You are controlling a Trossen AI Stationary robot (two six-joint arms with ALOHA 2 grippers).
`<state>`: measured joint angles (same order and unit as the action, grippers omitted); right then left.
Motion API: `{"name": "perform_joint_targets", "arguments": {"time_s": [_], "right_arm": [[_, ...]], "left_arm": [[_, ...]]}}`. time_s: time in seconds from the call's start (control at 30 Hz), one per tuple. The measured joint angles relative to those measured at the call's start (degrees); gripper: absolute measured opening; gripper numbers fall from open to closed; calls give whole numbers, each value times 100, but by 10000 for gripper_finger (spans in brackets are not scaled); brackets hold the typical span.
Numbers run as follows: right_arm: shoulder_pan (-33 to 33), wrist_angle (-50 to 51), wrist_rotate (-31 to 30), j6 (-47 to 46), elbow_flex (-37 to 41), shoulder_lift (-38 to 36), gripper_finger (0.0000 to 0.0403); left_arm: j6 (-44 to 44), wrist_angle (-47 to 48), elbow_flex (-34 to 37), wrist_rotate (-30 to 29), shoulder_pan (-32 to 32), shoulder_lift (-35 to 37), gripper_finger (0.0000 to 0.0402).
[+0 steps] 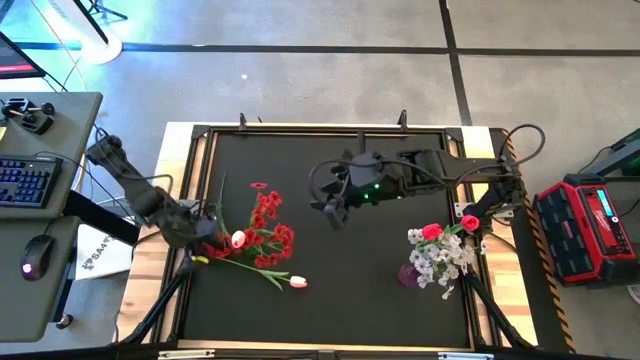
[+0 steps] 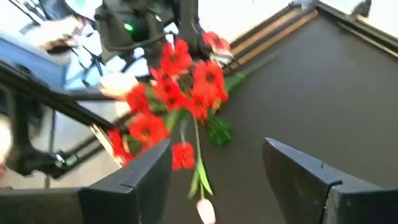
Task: Sort flowers into vase by color
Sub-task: Put the pink flower into the green vase
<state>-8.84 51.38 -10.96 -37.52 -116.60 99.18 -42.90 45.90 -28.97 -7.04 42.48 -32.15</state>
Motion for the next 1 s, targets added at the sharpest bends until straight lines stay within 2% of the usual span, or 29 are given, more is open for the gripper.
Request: {"name": "perform_joint_targets", "arguments": {"time_s": [0.1,0.2,0.4,0.47,1.0], "right_arm": [[2,369,0,0,0,2,236],[6,622,-5,0,2,2,236],[4,946,-126,6,4,4,236],[4,969,-153,36,4,4,236],[21,1028,-153,262,9,4,236]], "left_arm": [[245,-278,0,214,133,-440,202],[195,-351,0,110,312,-815,184],[-37,-451,1,-1389,726,-1503,153],[72,-582,3,-1633,784,-1790,146],[151,-1721,11,-1650,970,-4008,130]]}}
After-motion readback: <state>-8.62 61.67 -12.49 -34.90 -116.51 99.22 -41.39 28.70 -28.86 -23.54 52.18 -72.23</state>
